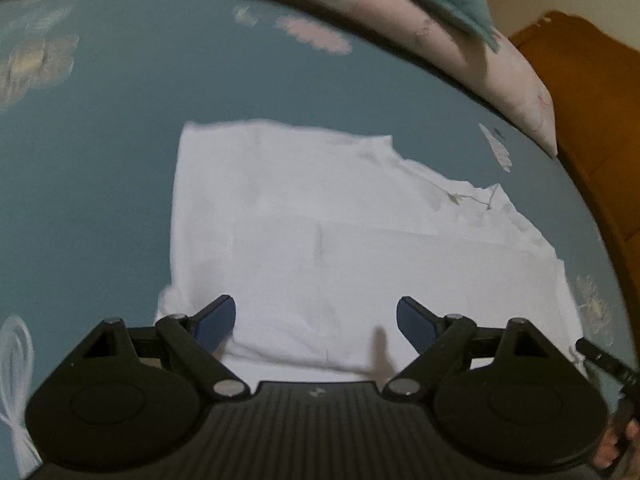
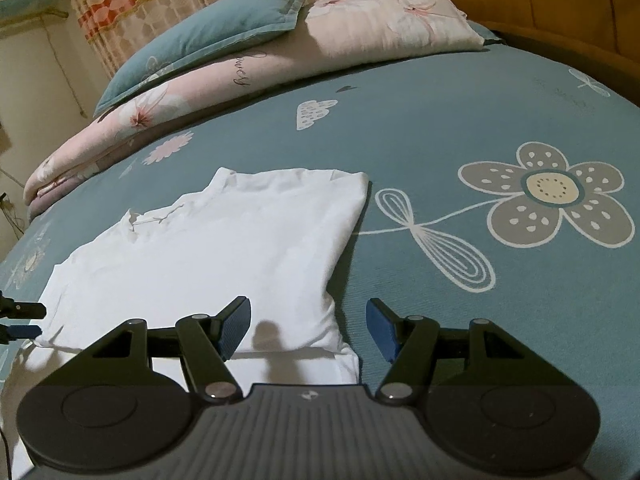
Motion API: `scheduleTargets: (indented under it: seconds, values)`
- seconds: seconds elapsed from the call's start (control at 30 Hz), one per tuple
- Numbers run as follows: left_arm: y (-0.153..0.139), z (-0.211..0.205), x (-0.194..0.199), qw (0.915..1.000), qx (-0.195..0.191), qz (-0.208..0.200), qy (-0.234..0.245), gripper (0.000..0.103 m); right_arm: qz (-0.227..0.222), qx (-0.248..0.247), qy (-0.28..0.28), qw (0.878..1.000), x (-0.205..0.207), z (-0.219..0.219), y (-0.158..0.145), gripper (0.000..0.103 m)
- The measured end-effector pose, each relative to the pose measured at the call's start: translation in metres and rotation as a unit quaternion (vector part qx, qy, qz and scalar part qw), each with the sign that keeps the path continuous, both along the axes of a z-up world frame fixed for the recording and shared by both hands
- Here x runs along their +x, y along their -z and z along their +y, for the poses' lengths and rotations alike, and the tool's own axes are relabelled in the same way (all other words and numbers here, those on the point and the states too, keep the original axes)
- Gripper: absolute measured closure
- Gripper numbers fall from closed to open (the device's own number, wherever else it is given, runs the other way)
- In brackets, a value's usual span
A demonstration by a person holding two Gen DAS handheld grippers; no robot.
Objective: Fold clothes
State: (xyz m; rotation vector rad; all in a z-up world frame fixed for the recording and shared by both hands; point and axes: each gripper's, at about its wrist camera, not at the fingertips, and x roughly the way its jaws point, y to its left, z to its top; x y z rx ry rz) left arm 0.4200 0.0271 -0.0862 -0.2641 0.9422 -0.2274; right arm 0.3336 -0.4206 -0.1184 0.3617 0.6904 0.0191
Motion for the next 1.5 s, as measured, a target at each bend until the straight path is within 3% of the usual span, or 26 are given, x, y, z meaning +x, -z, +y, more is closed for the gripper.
scheduleTargets:
  seconds: [0.1,0.2,0.3,0.43,0.57,0.67,0.77,0.9,1.07,1.17,1.37,1.5]
  values:
    - [-0.011,-0.014,0.011,0.9992,0.016,-0.025,0.025,0.016,-0.001,-0.004,-0.001,1.0,0.0,0.001,0.0,0.035]
    - [-0.015,-0.029,0.018,0.9973,0.001,-0.045,0.058,0.016,-0.002,-0.009,-0.001,1.0,0.0,0.001,0.0,0.035]
    - [-0.002,-0.043,0.02,0.9953,0.0,-0.041,0.087,0.016,-0.002,-0.011,-0.003,1.0,0.0,0.001,0.001,0.035]
    - [0.019,-0.05,0.022,0.9941,0.025,-0.04,0.097,0.016,-0.002,-0.011,-0.004,1.0,0.0,0.001,0.002,0.034]
    - [0.011,-0.055,0.027,0.994,0.032,-0.056,0.088,0.016,-0.002,-0.012,-0.005,1.0,0.001,0.001,0.003,0.033]
    - [0.005,-0.064,0.03,0.9905,0.035,-0.074,0.11,0.016,-0.003,-0.013,-0.005,1.0,0.001,0.002,0.004,0.032]
    - [0.014,-0.074,0.037,0.9895,0.033,-0.054,0.13,0.016,-0.003,-0.018,-0.007,1.0,0.001,0.003,0.003,0.031]
    - [0.023,-0.076,0.045,0.991,0.05,-0.063,0.107,0.016,-0.004,-0.017,-0.008,1.0,0.001,0.003,0.004,0.031]
    - [0.001,-0.075,0.031,0.9949,0.037,-0.039,0.085,0.016,-0.003,-0.008,-0.005,1.0,0.001,0.001,0.002,0.031]
    - [-0.018,-0.072,0.004,0.9937,0.047,-0.063,0.08,0.015,-0.006,0.004,-0.003,1.0,-0.001,-0.001,-0.001,0.031]
    - [-0.027,-0.04,-0.041,0.9973,-0.029,-0.051,0.043,0.011,-0.048,0.029,-0.022,0.998,-0.017,0.0,-0.028,0.031]
    - [-0.019,-0.031,-0.049,0.9984,0.021,-0.048,0.02,0.01,-0.066,0.018,-0.063,0.996,-0.021,0.017,-0.068,0.032]
